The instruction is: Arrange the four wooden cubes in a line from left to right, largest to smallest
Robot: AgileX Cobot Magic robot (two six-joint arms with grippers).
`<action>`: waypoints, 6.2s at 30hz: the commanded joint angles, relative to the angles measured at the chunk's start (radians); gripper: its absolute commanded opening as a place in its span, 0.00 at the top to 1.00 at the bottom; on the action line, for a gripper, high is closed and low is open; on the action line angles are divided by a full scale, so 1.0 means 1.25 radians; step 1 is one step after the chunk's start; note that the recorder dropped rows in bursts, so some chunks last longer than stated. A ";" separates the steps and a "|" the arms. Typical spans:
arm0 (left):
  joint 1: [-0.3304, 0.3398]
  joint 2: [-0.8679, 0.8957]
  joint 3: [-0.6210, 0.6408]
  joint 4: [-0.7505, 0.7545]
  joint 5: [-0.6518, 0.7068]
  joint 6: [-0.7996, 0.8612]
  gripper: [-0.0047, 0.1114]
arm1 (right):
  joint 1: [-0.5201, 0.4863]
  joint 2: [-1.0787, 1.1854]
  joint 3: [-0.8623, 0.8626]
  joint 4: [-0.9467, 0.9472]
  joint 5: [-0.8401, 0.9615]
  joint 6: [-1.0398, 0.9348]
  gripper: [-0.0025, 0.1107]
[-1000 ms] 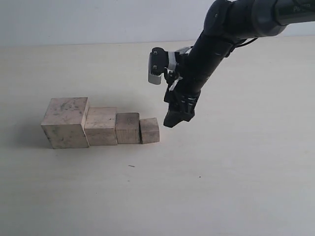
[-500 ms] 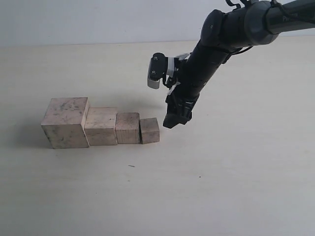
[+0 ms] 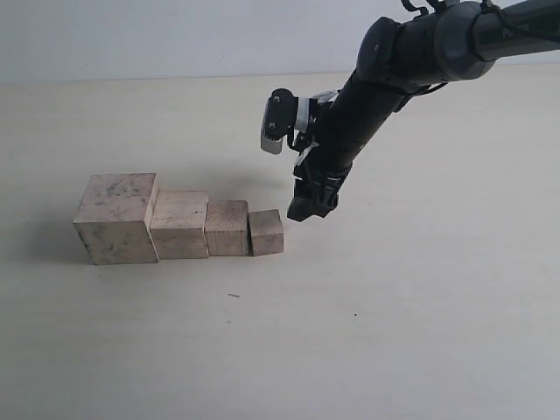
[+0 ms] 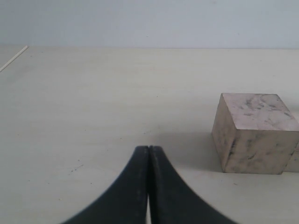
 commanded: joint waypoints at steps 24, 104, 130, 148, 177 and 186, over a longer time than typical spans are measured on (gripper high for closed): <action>0.004 -0.005 0.000 0.002 -0.009 -0.005 0.96 | 0.000 0.030 0.002 0.006 -0.032 0.051 0.35; 0.004 -0.005 0.000 0.002 -0.009 -0.005 0.96 | 0.002 -0.856 0.552 0.109 -0.348 0.750 0.98; 0.004 -0.005 0.000 0.002 -0.009 -0.005 0.96 | -0.421 -1.452 0.971 0.018 -0.481 0.748 0.98; 0.004 -0.005 0.000 0.002 -0.009 -0.005 0.96 | -0.437 -1.686 1.173 0.004 -0.493 0.708 0.98; 0.004 -0.005 0.000 0.002 -0.009 -0.005 0.96 | -0.437 -1.761 1.205 -0.311 -0.340 1.032 0.98; 0.004 -0.005 0.000 0.002 -0.009 -0.005 0.96 | -0.437 -1.761 1.205 -0.306 -0.337 1.037 0.98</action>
